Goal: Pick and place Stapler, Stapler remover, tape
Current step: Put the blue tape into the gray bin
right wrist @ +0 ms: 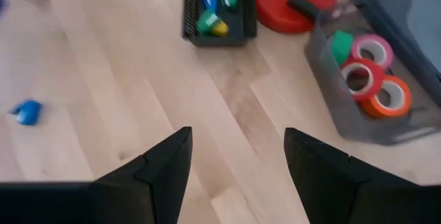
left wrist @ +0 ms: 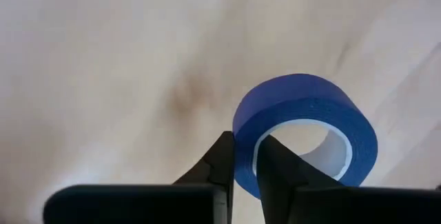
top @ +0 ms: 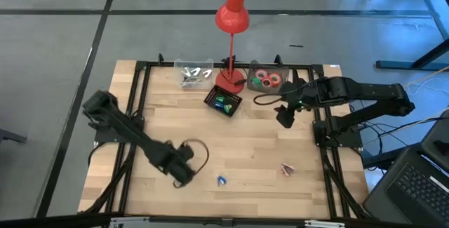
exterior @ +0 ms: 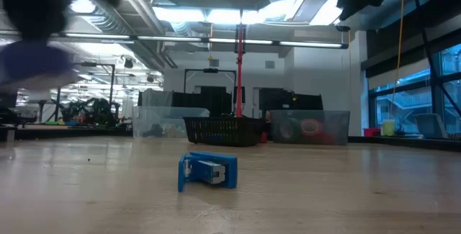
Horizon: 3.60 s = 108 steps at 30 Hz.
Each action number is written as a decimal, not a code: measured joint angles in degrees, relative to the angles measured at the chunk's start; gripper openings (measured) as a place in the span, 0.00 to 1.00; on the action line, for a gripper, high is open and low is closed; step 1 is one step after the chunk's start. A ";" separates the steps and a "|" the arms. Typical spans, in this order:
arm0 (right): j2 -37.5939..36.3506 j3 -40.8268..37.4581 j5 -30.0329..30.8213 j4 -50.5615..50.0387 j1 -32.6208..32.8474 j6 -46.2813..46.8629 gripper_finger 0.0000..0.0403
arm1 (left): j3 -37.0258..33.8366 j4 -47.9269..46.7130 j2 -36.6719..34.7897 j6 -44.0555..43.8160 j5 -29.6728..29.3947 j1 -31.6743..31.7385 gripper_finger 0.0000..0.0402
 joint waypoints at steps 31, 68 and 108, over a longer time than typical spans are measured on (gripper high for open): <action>-5.78 0.00 -11.09 30.07 1.21 -7.54 0.57 | 2.74 84.81 -0.91 46.90 13.78 44.68 0.08; -4.81 -0.02 -5.30 29.12 1.09 -7.31 0.10 | 13.44 72.23 4.12 52.65 20.75 47.91 0.54; 35.17 0.02 -28.25 9.80 -54.27 -40.92 0.10 | 13.46 20.48 -23.54 48.09 6.48 51.50 0.61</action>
